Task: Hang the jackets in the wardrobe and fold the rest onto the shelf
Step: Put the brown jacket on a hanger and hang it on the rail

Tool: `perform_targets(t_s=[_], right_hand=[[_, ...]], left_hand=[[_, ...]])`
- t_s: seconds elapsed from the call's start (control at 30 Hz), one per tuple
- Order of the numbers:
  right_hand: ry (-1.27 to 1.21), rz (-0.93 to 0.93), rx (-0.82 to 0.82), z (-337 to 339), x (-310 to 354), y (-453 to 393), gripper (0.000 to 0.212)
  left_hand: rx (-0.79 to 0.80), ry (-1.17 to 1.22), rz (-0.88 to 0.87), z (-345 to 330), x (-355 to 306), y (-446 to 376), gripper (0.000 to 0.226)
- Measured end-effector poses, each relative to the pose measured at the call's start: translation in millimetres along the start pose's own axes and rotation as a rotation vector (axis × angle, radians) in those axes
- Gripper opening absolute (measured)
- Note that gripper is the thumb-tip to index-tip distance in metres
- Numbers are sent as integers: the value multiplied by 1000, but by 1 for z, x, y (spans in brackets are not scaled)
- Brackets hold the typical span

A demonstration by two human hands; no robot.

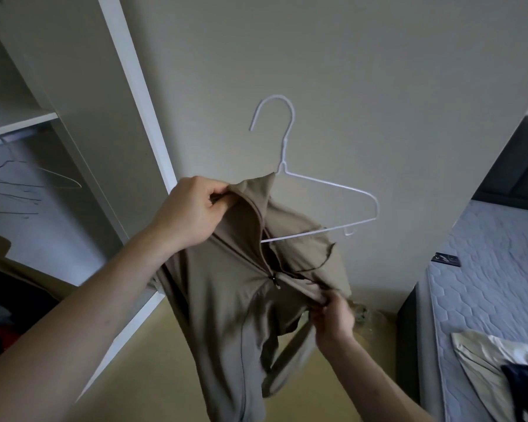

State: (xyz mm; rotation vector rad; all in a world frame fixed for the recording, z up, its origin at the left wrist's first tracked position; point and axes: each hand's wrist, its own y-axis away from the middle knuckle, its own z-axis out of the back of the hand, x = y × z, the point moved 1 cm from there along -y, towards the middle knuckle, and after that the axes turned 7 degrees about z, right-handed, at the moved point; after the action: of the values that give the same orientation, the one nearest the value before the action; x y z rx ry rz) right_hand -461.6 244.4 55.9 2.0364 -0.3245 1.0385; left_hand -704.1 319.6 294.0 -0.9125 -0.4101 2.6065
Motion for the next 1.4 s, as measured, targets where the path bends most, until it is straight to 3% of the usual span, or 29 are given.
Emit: perform_targets(t_s=[0.13,0.27,0.43,0.6,0.73,0.87,1.1,1.27,1.4], right_hand=[[-122,154,29,24,41,-3,12],[-205,191,62,35,75,-9,16],[-167,275,137,35,103,-14,13],[-162,341,189,23,130,-14,26],[-148,387,188,16,147,-16,29],[-149,322,160,20,143,-23,17],[-189,246,166,25,138,-32,12],[-219,274,175,28,141,-32,12],[-257,346,238,25,153,-24,27]], left_hand=[[77,-8,76,1,35,8,23],[156,-23,106,-4,51,14,31],[348,-12,108,-8,49,22,36],[453,2,143,-8,48,26,49],[384,121,155,-3,44,27,57],[327,246,161,1,44,25,65],[284,311,132,-2,36,29,54],[310,178,108,-9,36,28,60],[371,131,139,-13,38,27,56]])
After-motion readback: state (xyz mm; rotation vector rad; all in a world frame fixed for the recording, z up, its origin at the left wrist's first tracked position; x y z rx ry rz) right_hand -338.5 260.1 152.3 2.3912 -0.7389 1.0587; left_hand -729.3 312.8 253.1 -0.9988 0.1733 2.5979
